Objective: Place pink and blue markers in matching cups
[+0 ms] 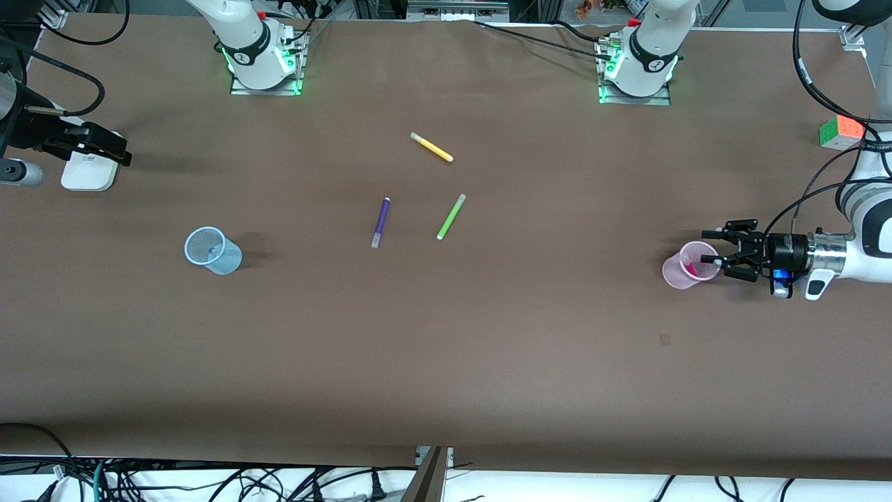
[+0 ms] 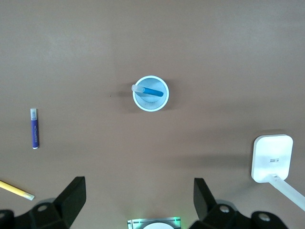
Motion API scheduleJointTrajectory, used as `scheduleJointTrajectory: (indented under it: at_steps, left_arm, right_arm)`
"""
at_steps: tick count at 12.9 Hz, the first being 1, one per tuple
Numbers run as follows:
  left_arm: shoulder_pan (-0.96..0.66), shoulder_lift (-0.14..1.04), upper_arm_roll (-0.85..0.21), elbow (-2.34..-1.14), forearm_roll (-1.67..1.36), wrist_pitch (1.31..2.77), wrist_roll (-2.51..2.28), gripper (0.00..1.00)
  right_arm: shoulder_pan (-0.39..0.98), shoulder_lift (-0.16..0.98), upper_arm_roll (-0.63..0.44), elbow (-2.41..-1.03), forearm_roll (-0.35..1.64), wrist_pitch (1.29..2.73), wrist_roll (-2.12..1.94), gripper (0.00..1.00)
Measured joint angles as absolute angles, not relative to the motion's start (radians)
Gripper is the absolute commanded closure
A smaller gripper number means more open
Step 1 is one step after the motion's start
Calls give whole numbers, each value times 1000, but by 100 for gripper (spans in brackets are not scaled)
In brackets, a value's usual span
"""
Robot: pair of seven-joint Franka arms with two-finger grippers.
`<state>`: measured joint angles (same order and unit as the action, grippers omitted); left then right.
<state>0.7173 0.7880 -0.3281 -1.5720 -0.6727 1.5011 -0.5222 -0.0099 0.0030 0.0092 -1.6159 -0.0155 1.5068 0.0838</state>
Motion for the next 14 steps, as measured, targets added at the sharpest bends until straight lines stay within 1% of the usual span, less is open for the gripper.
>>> scheduleJointTrajectory:
  at_steps: [2, 4, 7, 10, 12, 14]
  left_arm:
    - [716, 774, -341, -1553, -672, 1501, -533, 0]
    - [695, 706, -357, -1527, -627, 1498, -580, 0]
    - [584, 501, -366, -1486, -517, 1488, -705, 0]
    - [445, 305, -373, -1479, -350, 1467, -767, 0]
    - [374, 216, -411, -1482, -232, 1464, -776, 0]
    - [354, 167, -497, -1486, -137, 1463, -782, 0]
  right_arm:
    - [-10, 3, 9, -1616, -15, 1507, 83, 0]
    - [-10, 4, 9, -1616, -16, 1509, 82, 0]
    - [-10, 6, 9, -1616, -16, 1512, 82, 0]
    - [-10, 7, 8, -1616, -16, 1514, 82, 0]
    - [-10, 7, 9, -1616, -16, 1514, 82, 0]
    - [-10, 7, 8, -1616, -16, 1515, 82, 0]
